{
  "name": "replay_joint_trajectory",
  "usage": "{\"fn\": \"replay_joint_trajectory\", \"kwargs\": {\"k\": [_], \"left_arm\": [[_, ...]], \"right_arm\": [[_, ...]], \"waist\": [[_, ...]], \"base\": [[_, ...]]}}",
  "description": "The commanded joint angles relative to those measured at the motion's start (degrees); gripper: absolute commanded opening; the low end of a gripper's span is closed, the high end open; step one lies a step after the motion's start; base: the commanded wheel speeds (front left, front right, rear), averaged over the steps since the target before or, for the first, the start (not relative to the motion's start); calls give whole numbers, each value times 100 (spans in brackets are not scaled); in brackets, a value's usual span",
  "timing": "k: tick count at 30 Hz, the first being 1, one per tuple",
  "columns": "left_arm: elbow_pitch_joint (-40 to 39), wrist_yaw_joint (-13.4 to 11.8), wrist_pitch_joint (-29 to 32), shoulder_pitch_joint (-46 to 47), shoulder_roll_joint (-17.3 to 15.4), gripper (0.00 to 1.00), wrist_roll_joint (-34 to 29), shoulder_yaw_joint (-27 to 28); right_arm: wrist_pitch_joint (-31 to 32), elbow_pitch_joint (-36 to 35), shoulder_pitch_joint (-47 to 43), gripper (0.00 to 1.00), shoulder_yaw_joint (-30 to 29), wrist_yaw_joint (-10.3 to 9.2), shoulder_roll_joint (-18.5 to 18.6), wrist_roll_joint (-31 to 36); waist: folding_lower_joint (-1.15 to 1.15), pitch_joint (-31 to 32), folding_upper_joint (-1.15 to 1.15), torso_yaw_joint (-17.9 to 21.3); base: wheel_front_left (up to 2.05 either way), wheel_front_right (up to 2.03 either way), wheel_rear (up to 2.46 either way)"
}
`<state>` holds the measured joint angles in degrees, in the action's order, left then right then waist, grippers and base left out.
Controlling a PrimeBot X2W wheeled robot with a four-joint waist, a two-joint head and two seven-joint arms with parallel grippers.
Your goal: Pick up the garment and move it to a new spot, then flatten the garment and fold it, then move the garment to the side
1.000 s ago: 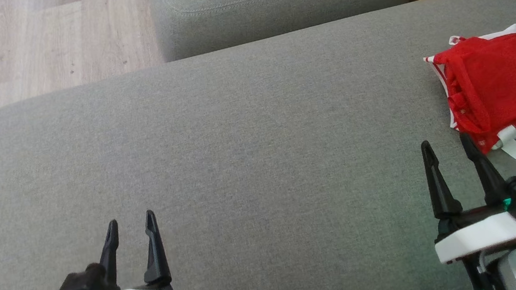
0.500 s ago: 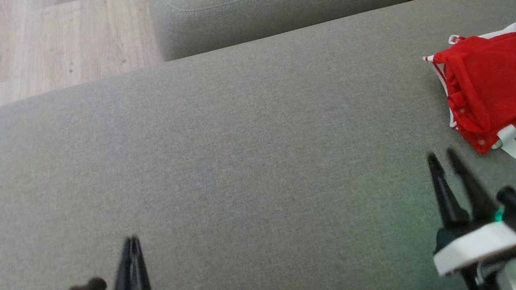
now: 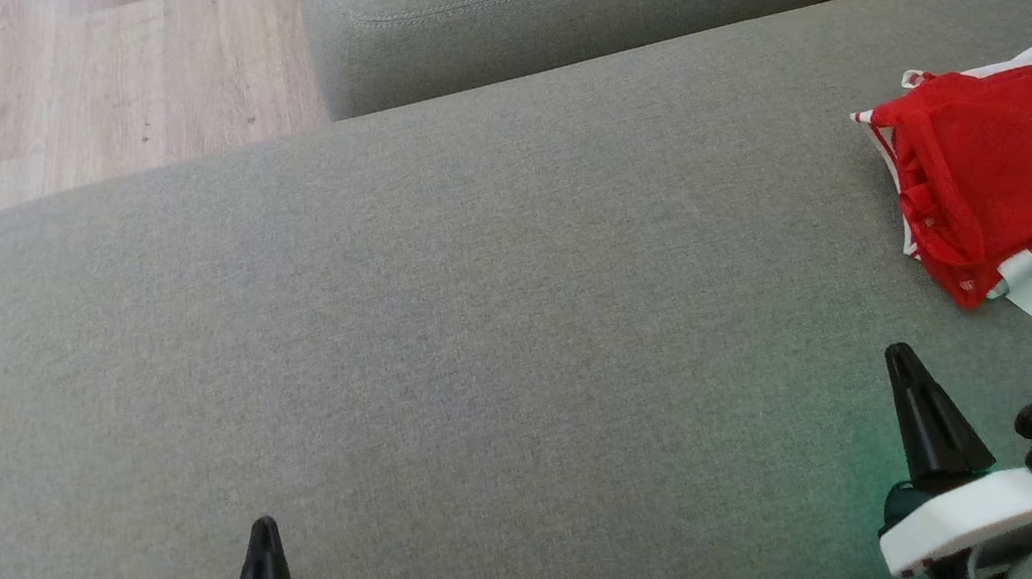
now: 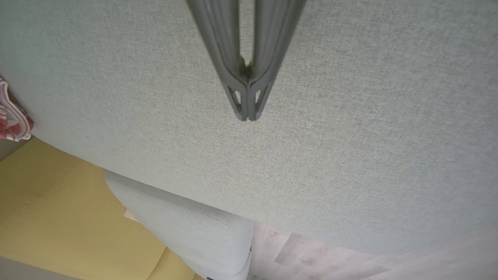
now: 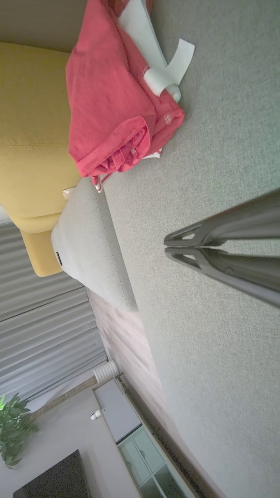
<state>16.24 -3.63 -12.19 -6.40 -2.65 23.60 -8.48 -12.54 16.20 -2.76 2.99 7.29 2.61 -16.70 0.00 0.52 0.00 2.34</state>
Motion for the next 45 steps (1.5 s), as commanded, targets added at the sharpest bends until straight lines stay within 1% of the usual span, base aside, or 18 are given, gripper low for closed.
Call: {"fn": "replay_joint_trajectory", "kwargs": {"k": [1, 45], "left_arm": [[-190, 46, 30, 296, -11, 0, 145, 98], [-203, 468, 745, 676, -30, 0, 2821, 636]], "right_arm": [[16, -187, 290, 0, -29, 2, 52, -181], [657, -206, 520, 0, -261, 9, 139, -3214]], "waist": [[0, -1, 0, -3], [0, -28, 0, -94]], "base": [[0, 0, 0], [0, 0, 0]]}}
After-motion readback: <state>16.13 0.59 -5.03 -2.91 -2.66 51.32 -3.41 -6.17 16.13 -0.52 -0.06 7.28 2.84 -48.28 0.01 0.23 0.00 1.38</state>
